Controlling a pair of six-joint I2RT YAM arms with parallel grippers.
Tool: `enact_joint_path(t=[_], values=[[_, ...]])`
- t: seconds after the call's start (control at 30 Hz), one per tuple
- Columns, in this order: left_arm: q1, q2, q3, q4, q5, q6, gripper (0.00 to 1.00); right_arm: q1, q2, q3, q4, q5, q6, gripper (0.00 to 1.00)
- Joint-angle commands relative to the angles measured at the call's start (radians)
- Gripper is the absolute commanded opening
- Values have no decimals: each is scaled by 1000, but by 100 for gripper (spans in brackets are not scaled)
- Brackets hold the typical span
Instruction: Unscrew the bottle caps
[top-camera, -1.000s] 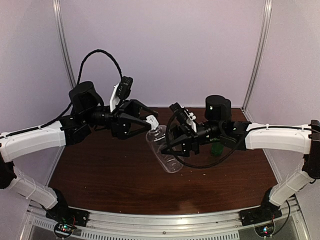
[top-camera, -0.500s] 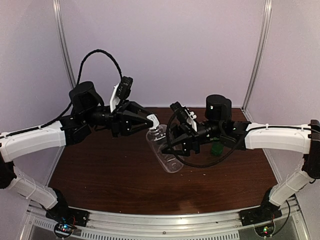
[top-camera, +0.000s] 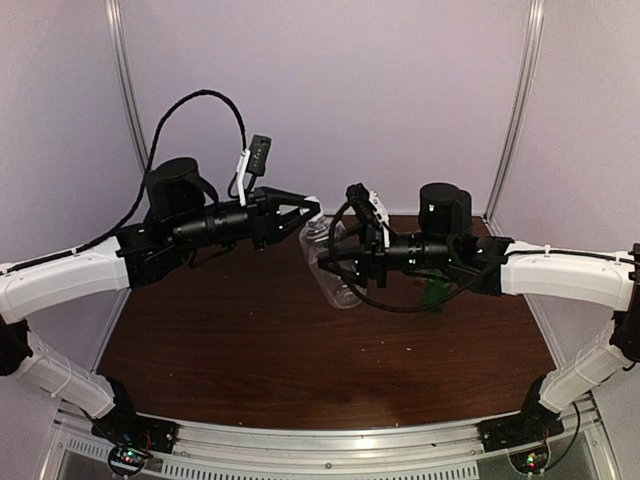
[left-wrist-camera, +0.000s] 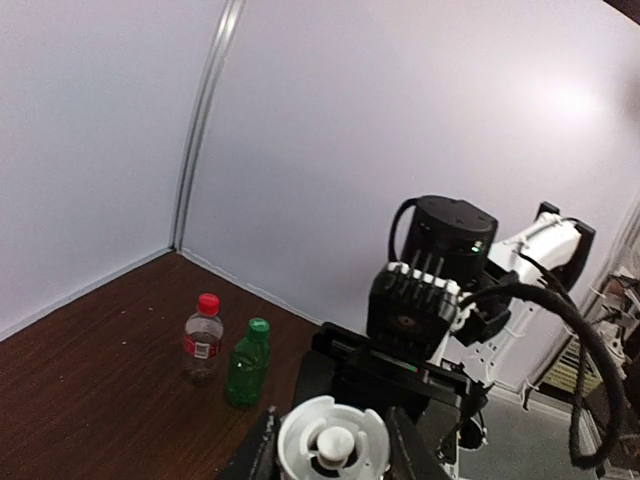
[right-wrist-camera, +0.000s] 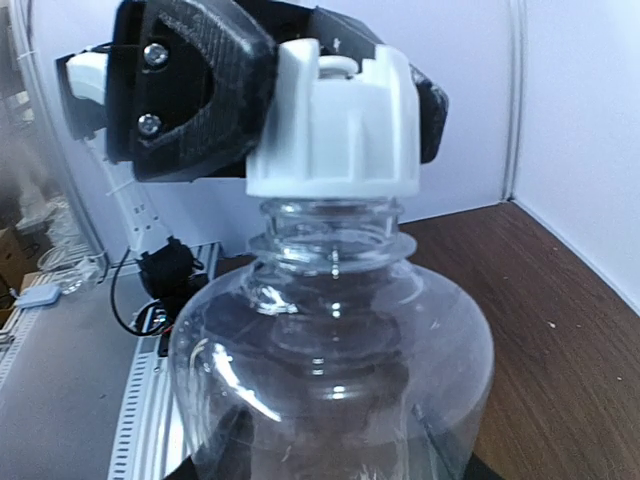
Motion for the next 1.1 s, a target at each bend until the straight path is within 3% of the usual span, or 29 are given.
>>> enact_joint_path(t=[0.0, 0.2, 0.47, 1.07], values=[[-85, 34, 78, -84, -307, -121, 0, 19, -4, -4, -13, 381, -20, 45], [-88, 93, 108, -78, -382, -205, 0, 48, -20, -47, 46, 543, -28, 44], [-88, 116, 103, -53, -361, -200, 4, 49, -32, -58, 52, 541, -23, 44], [-87, 54, 49, -13, -289, -90, 48, 46, -48, -72, 72, 351, -28, 43]])
